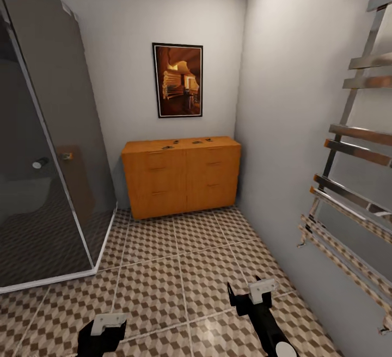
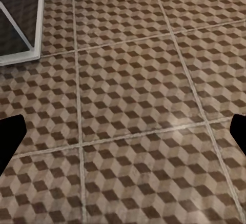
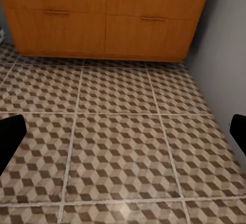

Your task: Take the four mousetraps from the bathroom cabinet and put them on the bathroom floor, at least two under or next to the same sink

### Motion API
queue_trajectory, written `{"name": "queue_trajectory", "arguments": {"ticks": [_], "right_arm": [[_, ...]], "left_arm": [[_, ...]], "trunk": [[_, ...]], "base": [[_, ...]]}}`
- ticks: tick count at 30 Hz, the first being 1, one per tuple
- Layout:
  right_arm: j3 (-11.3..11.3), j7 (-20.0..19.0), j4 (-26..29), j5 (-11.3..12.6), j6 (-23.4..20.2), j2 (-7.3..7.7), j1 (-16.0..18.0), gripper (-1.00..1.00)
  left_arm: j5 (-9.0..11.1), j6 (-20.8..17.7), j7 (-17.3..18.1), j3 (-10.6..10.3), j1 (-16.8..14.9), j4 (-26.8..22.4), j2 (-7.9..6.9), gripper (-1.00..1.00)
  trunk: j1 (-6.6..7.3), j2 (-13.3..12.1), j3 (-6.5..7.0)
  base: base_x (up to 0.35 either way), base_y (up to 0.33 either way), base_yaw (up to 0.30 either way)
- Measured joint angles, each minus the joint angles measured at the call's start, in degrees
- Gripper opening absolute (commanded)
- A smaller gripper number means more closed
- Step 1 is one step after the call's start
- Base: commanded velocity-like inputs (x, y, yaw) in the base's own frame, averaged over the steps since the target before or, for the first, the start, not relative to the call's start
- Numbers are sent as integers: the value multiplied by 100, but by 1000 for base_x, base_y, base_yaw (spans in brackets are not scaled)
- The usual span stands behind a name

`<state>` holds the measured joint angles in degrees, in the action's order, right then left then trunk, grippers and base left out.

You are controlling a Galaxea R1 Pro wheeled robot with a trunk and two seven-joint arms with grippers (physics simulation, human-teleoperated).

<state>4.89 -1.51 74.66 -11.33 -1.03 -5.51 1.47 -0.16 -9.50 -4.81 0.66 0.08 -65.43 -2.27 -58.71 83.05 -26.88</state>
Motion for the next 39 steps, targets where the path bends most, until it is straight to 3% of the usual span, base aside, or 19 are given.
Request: {"name": "queue_trajectory", "arguments": {"ticks": [9,39], "right_arm": [[8,0,0,0,2,-2,0,100],[9,0,0,0,8,-2,0,100]], "left_arm": [[1,0,0,1,0,7,0,100],[9,1,-2,0,0,17,2,100]], "trunk": [[1,0,0],[1,0,0]], "base": [[267,-140,193],[283,-167,28]]}}
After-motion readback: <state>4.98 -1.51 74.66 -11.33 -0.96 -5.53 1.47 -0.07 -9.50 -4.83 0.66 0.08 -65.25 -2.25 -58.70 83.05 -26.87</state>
